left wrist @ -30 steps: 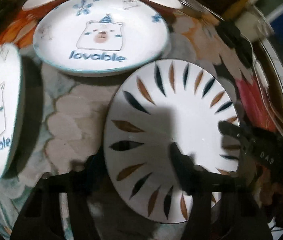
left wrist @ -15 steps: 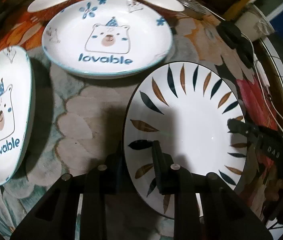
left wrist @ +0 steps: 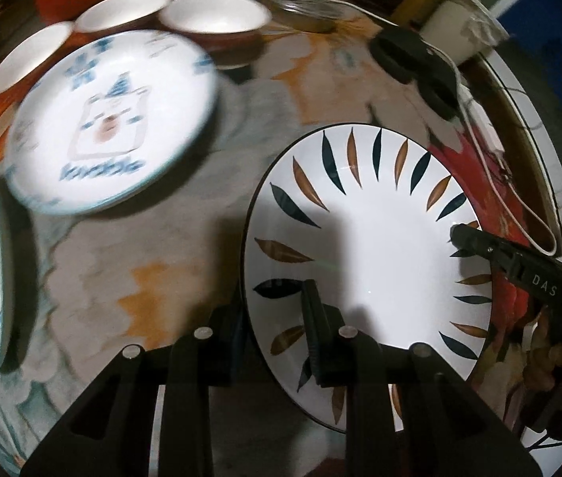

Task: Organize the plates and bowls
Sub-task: 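Carry the leaf-pattern plate with the left tool toward the white power strip, then lower the leaf-pattern plate onto the red flower and open the left tool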

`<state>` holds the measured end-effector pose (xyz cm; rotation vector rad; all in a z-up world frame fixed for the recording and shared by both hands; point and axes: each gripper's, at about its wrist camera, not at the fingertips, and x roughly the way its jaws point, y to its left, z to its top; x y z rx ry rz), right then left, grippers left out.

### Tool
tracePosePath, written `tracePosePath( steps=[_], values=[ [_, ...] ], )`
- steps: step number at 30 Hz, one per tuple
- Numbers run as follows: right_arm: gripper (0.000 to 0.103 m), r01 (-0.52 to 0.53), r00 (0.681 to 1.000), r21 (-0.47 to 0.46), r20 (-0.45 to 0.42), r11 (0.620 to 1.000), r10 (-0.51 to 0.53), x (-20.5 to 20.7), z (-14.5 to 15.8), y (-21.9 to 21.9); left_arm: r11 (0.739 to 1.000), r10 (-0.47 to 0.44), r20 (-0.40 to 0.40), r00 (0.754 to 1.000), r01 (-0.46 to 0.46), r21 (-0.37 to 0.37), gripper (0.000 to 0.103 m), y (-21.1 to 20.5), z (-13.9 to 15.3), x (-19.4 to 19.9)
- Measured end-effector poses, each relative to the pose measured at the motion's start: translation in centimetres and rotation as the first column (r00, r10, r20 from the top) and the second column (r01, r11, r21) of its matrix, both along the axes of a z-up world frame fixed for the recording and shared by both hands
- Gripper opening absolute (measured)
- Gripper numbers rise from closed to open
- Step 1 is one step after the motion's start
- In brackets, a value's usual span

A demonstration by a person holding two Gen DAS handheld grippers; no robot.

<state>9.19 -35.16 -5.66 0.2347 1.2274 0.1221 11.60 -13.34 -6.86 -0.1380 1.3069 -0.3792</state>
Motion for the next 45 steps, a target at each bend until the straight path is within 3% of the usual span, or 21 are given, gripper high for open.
tracePosePath(
  steps=[10, 17, 27, 31, 32, 34, 35, 36, 37, 38, 40, 42, 43, 45],
  values=[
    [0.015, 0.199, 0.98, -0.024, -0.005, 0.98, -0.2, -1.9, 0.5, -9.8, 0.984, -0.175, -0.001, 0.985, 0.175, -0.021, 0.025, -11.9, 0.3, 3.3],
    [0.015, 0.298, 0.954, -0.035, -0.006, 0.954, -0.299, -2.7, -0.3, -15.3, 0.977, -0.205, -0.003, 0.979, 0.204, -0.056, 0.025, -18.5, -0.9, 4.9],
    [0.018, 0.354, 0.932, -0.015, -0.081, 0.935, -0.354, -3.6, -3.5, -17.6, 0.973, -0.229, -0.052, 0.972, 0.23, 0.004, 0.025, -21.2, -3.8, 4.6],
    [0.02, 0.347, 0.931, -0.053, -0.102, 0.936, -0.351, -3.6, -3.9, -17.2, 0.969, -0.245, -0.048, 0.968, 0.246, 0.015, 0.025, -21.6, -3.5, 4.6],
    [0.02, 0.35, 0.929, -0.06, -0.1, 0.935, -0.355, -3.5, -3.7, -17.1, 0.968, -0.249, -0.061, 0.967, 0.25, 0.0, 0.03, -21.6, -3.5, 4.8],
    [0.02, 0.353, 0.927, -0.087, -0.105, 0.931, -0.361, -3.4, -3.4, -16.9, 0.97, -0.243, -0.084, 0.966, 0.241, -0.035, 0.053, -21.0, -3.2, 5.0],
    [0.021, 0.351, 0.927, -0.104, -0.104, 0.931, -0.361, -3.3, -3.2, -16.8, 0.974, -0.226, -0.077, 0.971, 0.223, -0.044, 0.079, -20.5, -3.0, 5.1],
    [0.023, 0.346, 0.928, -0.115, -0.105, 0.931, -0.358, -3.2, -3.0, -16.7, 0.977, -0.212, -0.062, 0.975, 0.209, -0.051, 0.091, -20.1, -2.6, 5.2],
    [0.024, 0.348, 0.927, -0.119, -0.106, 0.93, -0.36, -3.2, -2.8, -16.6, 0.979, -0.198, -0.045, 0.979, 0.196, -0.057, 0.092, -19.6, -2.1, 5.1],
    [0.031, 0.353, 0.925, -0.123, -0.101, 0.927, -0.366, -3.3, -2.5, -16.6, 0.981, -0.189, -0.034, 0.981, 0.187, -0.056, 0.093, -19.3, -1.8, 5.2],
    [0.054, 0.361, 0.924, -0.148, -0.078, 0.921, -0.375, -3.4, -1.8, -16.3, 0.984, -0.175, -0.019, 0.984, 0.174, -0.048, 0.099, -18.6, -1.2, 5.2],
    [0.098, 0.365, 0.925, -0.168, -0.043, 0.916, -0.377, -3.7, -0.9, -15.9, 0.986, -0.163, 0.004, 0.987, 0.163, -0.026, 0.102, -17.9, -0.6, 5.1],
    [0.103, 0.366, 0.926, -0.182, -0.022, 0.912, -0.376, -3.9, -0.3, -15.5, 0.987, -0.158, 0.014, 0.987, 0.159, -0.015, 0.102, -17.5, -0.3, 5.0],
    [0.103, 0.361, 0.93, -0.206, 0.012, 0.91, -0.366, -4.3, 0.8, -14.8, 0.988, -0.153, 0.023, 0.988, 0.153, 0.005, 0.102, -16.7, 0.2, 4.9]
  ],
)
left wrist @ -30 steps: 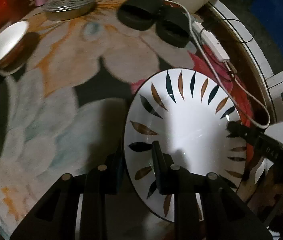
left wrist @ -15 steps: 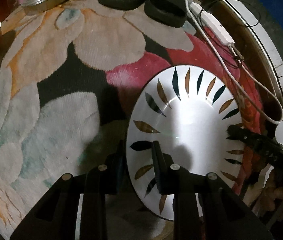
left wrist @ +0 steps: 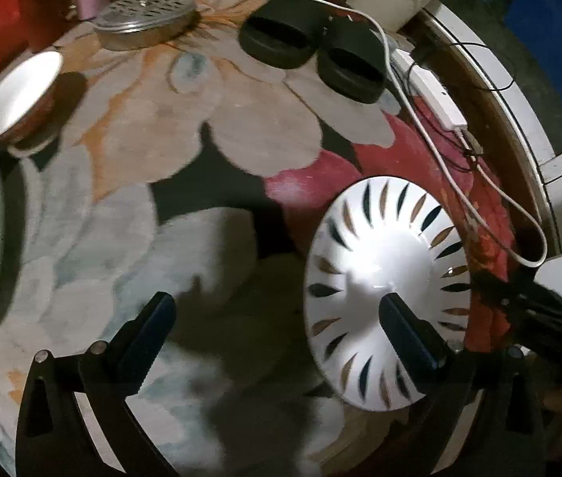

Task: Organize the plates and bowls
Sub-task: 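Lower the leaf-pattern plate onto the red flower and open the left tool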

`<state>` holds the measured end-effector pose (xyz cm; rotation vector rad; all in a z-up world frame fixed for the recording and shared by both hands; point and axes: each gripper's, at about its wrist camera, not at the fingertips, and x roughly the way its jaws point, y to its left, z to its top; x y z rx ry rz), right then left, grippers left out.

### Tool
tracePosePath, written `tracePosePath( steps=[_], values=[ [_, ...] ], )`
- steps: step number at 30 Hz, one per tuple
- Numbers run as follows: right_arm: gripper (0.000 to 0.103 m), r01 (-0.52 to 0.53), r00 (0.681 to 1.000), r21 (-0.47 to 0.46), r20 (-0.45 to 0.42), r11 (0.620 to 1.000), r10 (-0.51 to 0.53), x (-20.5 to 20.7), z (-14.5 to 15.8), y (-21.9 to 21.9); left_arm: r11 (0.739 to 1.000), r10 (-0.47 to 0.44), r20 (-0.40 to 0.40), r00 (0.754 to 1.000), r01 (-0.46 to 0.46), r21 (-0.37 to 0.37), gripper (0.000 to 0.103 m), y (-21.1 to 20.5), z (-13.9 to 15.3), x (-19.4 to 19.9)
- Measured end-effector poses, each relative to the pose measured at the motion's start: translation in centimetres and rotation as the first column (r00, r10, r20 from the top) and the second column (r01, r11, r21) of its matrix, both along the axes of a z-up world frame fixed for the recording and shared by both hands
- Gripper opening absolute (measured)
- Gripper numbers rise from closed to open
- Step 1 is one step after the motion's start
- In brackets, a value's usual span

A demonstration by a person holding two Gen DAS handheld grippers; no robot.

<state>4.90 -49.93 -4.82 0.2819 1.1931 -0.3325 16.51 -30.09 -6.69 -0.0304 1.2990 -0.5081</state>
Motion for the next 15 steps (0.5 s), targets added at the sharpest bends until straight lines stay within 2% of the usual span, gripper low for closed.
tracePosePath(
  steps=[8, 15],
  values=[
    [0.103, -0.032, 0.999, 0.0, -0.01, 0.999, 0.032, 0.0, 1.4, 2.5, 0.999, 0.001, 0.025, 1.0, -0.003, 0.043, 0.102, 2.9, 1.3, -0.7],
    [0.103, -0.051, 0.999, -0.004, -0.015, 0.999, 0.051, 0.0, 2.5, 4.6, 0.999, -0.002, 0.038, 0.999, 0.0, 0.042, 0.102, 4.7, 2.5, -1.7]
  ],
)
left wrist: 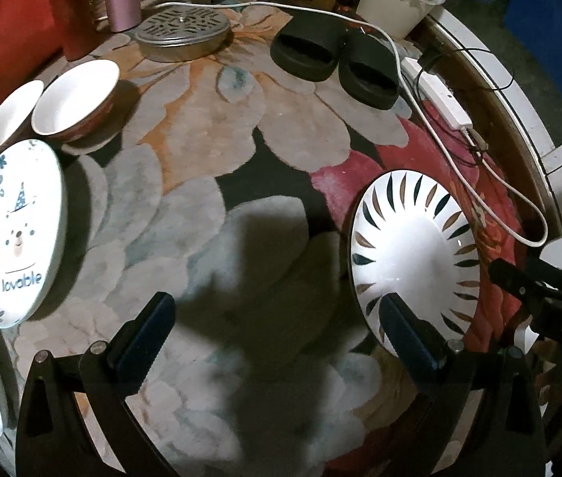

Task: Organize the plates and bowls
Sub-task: 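Lower the leaf-pattern plate onto the red flower and open the left tool, then move the left tool back toward the bear plates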

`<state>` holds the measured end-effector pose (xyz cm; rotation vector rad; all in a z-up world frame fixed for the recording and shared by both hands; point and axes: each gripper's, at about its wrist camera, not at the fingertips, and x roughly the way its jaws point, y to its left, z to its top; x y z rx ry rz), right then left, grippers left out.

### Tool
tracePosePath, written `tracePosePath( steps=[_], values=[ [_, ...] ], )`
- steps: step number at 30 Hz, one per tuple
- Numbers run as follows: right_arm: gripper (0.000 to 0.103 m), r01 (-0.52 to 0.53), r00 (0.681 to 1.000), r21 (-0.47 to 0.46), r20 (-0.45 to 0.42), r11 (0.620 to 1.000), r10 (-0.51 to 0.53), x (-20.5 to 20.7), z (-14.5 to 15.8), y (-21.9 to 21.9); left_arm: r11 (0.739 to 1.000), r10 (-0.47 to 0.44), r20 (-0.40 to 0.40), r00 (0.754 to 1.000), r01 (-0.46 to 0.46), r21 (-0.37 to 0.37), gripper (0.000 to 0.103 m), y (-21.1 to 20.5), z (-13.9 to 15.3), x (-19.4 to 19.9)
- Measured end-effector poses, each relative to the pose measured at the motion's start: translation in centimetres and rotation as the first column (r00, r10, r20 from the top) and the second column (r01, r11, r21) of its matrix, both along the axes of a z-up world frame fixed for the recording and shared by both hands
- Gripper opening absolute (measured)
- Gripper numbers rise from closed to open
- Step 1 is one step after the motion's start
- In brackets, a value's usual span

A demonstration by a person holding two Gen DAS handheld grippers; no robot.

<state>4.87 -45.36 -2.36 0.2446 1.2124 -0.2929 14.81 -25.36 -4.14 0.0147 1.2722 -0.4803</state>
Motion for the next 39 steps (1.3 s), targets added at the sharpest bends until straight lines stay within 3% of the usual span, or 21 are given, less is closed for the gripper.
tracePosePath(
  steps=[9, 19, 29, 39],
  values=[
    [0.103, -0.059, 0.998, -0.011, -0.026, 0.998, 0.059, 0.3, 2.0, 3.9, 0.999, 0.04, 0.012, 0.999, -0.04, 0.011, 0.102, 5.7, 2.3, -0.9],
    [0.103, -0.175, 0.982, -0.038, -0.079, 0.984, 0.172, 1.0, 3.5, 9.7, 0.987, 0.16, 0.003, 0.987, -0.16, 0.016, 0.102, 13.9, 3.6, -1.5],
    [0.103, -0.355, 0.93, -0.076, -0.125, 0.932, 0.344, 3.1, 4.9, 16.9, 0.964, 0.265, 0.018, 0.964, -0.265, 0.012, 0.102, 21.6, 4.1, -2.4],
    [0.103, -0.525, 0.848, -0.11, -0.155, 0.844, 0.507, 5.1, 5.6, 24.2, 0.942, 0.334, 0.06, 0.941, -0.335, 0.013, 0.102, 27.5, 4.5, -3.0]
  ],
)
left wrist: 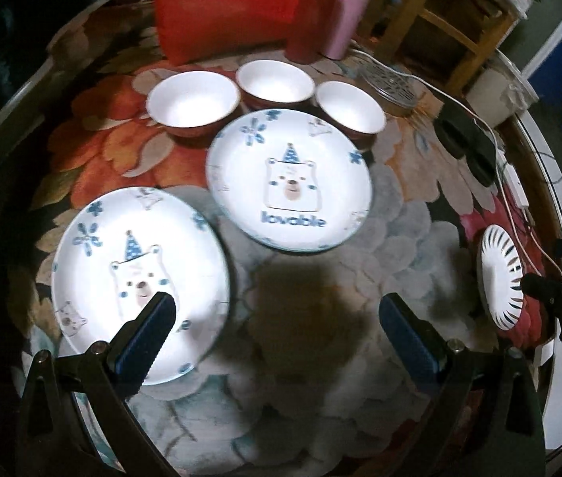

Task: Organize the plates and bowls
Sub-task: 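Move the left tool back toward the bear plates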

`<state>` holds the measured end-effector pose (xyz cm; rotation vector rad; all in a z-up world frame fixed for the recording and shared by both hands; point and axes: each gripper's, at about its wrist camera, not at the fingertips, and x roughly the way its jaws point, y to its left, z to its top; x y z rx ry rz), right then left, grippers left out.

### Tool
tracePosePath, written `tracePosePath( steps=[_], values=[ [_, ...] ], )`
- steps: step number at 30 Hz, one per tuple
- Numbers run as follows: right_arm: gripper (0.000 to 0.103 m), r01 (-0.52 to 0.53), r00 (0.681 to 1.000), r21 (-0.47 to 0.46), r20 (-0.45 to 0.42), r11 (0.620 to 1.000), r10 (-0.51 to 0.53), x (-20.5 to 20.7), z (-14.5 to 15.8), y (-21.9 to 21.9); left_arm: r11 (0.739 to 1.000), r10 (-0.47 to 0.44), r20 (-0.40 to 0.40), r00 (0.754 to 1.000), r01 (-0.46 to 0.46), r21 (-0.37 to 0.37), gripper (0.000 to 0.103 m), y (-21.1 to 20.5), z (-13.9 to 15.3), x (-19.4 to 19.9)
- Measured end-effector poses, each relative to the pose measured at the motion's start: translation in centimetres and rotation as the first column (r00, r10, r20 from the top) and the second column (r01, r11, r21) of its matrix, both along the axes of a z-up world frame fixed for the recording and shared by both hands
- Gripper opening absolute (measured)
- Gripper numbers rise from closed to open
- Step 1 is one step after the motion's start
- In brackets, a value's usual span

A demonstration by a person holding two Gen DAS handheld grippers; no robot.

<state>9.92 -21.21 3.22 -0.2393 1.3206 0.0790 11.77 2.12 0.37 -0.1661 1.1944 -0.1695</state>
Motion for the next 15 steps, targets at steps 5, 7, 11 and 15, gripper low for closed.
tracePosePath(
  steps=[5, 7, 11, 15],
  values=[
    [0.103, -0.047, 0.999, 0.008, -0.015, 0.999, 0.047, 0.7, -0.4, 3.2, 0.999, 0.047, -0.014, 0.999, -0.047, -0.005, 0.102, 2.7, -0.9, -0.2],
    [0.103, -0.059, 0.998, 0.022, -0.022, 0.998, 0.059, 1.1, -0.8, 4.7, 0.998, 0.06, -0.018, 0.998, -0.06, 0.002, 0.102, 3.7, -1.3, -0.4],
    [0.103, -0.075, 0.997, 0.052, -0.028, 0.996, 0.076, 1.5, -1.8, 7.8, 0.996, 0.088, -0.03, 0.996, -0.088, 0.012, 0.102, 6.0, -2.2, -0.6],
    [0.103, -0.073, 0.997, 0.09, -0.031, 0.993, 0.077, 1.7, -3.1, 10.5, 0.991, 0.134, -0.035, 0.99, -0.133, 0.02, 0.102, 9.0, -3.3, -0.6]
  ],
)
